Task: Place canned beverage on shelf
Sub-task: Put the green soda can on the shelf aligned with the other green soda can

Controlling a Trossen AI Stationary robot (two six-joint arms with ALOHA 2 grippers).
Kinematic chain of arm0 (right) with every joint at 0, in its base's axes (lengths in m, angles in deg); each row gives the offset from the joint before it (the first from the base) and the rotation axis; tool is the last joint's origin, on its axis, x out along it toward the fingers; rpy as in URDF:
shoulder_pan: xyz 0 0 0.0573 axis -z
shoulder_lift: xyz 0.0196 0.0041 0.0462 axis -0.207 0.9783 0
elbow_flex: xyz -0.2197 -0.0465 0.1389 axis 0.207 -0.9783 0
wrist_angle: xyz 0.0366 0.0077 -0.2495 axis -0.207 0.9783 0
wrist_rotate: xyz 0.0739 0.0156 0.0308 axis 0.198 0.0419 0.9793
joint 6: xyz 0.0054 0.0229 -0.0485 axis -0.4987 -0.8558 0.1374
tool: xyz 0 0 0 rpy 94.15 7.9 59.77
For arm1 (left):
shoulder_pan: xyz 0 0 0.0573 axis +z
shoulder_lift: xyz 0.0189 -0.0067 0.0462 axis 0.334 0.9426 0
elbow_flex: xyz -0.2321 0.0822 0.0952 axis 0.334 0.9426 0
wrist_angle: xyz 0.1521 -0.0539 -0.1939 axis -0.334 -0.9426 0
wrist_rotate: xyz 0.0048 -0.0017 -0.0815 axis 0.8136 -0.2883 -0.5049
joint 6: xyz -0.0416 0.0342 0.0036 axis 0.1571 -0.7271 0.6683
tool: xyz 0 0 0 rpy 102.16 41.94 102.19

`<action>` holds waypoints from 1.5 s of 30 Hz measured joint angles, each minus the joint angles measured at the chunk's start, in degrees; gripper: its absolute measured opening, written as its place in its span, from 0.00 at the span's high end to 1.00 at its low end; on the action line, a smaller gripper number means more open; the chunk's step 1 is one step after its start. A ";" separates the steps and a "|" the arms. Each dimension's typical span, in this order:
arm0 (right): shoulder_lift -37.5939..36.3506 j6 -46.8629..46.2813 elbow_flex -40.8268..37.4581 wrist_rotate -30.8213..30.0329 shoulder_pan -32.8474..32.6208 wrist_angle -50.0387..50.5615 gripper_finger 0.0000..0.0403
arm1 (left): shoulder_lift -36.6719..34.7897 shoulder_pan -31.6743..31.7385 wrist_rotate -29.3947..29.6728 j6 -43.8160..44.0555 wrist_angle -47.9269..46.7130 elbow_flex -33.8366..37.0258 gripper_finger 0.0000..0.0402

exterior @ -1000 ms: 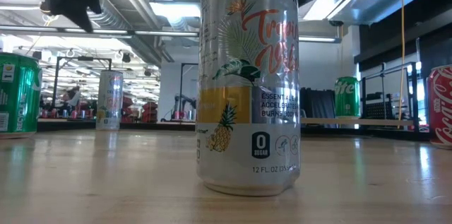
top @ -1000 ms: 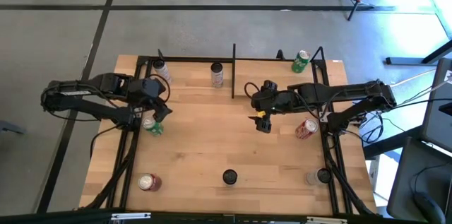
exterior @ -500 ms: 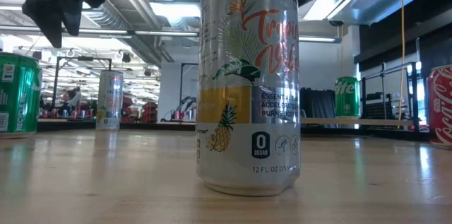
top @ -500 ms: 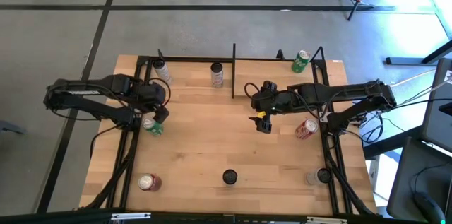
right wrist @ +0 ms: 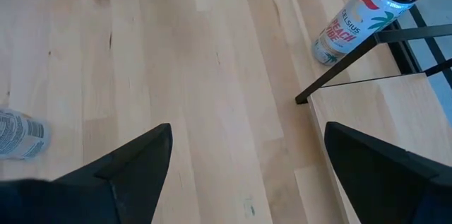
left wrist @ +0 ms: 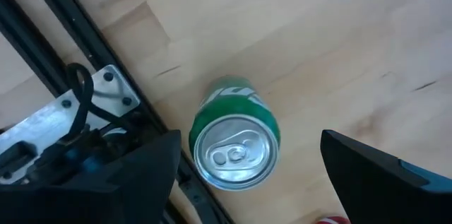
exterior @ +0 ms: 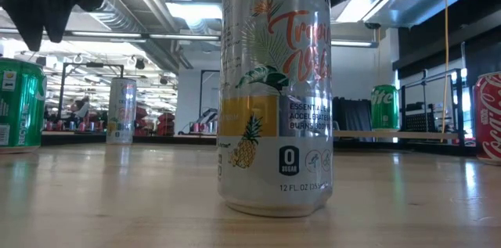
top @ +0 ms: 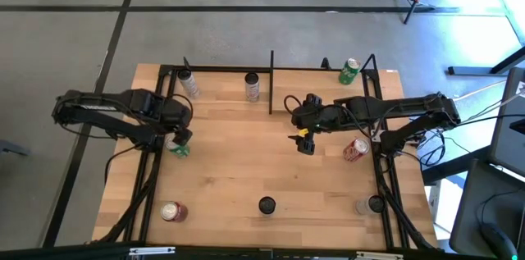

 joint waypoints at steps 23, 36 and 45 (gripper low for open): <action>-0.02 -0.07 0.00 -0.01 0.00 -1.05 0.11 | -0.10 -2.35 -7.90 0.43 10.15 13.59 0.18; -1.09 -1.65 0.00 6.07 -0.05 1.68 0.11 | 0.22 -2.90 -10.95 -16.73 19.57 12.00 0.36; -6.93 -1.38 0.02 9.10 -0.07 9.20 0.11 | 9.33 -3.02 -5.71 -30.54 24.86 -1.67 0.36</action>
